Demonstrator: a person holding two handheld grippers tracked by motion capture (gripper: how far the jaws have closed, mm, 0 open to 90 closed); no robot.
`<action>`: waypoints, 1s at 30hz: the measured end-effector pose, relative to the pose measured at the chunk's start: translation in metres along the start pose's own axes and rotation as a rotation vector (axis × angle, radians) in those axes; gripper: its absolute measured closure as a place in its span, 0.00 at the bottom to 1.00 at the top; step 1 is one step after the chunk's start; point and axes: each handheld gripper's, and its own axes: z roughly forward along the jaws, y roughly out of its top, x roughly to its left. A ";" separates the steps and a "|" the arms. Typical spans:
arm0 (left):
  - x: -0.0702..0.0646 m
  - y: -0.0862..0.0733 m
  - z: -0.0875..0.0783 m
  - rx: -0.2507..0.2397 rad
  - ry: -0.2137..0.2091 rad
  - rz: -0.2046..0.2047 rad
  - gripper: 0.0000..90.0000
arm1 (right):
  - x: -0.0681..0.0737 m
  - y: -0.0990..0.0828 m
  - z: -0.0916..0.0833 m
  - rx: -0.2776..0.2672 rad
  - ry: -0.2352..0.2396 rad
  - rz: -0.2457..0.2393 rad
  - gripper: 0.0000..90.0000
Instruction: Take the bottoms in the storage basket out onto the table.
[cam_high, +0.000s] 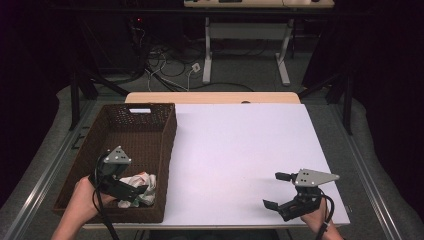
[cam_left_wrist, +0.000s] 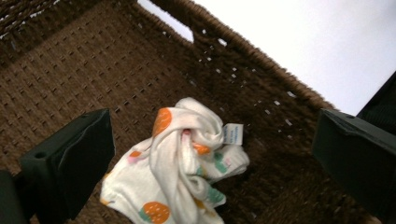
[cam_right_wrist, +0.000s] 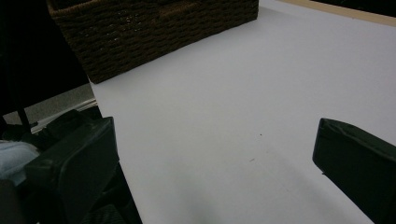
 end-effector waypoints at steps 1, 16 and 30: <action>0.001 0.000 0.000 0.007 0.003 0.001 0.00 | 0.000 0.000 0.000 -0.001 0.001 0.002 0.00; 0.021 0.003 0.022 0.163 -0.045 -0.018 0.00 | 0.000 0.000 0.001 0.011 0.006 -0.001 0.00; 0.023 0.005 0.048 0.275 -0.055 0.012 0.00 | 0.000 0.000 0.000 0.011 0.006 0.000 0.00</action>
